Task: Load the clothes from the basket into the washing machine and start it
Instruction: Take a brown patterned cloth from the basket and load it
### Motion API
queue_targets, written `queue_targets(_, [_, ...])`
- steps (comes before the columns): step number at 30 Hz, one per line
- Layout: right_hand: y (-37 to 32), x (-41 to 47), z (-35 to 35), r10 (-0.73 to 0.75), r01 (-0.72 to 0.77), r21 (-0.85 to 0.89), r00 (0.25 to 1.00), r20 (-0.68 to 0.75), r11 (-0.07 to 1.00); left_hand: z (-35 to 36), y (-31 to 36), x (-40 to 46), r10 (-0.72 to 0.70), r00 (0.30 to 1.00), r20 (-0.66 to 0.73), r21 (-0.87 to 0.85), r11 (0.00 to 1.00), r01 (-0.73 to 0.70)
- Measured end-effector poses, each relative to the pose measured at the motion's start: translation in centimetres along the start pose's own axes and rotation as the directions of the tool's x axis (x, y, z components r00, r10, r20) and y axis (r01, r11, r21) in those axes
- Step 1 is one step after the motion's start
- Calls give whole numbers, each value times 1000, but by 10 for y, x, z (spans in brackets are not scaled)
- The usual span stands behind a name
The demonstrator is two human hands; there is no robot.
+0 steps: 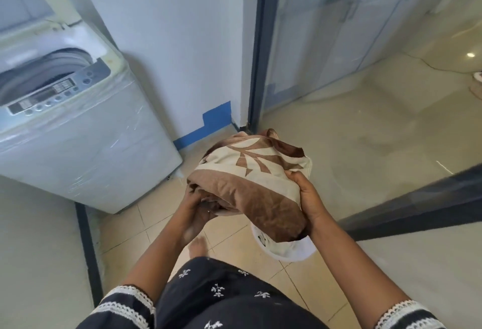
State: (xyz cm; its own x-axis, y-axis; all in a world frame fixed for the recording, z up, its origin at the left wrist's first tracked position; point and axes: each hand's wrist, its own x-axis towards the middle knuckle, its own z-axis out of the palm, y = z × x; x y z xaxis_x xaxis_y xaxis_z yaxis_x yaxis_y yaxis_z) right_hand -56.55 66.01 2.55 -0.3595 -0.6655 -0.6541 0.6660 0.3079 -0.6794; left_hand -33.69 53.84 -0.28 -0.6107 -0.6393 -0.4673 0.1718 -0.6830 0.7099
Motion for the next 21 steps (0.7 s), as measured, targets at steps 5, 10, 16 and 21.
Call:
queue_targets(5, [-16,33,54,36,-34,-23,998,56,999,-37,42,-6,50,998,-31,-79,995,-52])
queue_targets(10, [-24,67,139,86,-76,-61,981,174,995,-85,107,-1,27,977,-214,-96,994,-48])
queue_targets(16, [-12,118,272,126,-66,-232,959,254,970,-174,182,8,77,911,-405,-78,990,-118])
queue_targets(21, [-14,150,369,136,-51,-275,944,302,960,-239,237,15,164,875,-456,-43,978,-206])
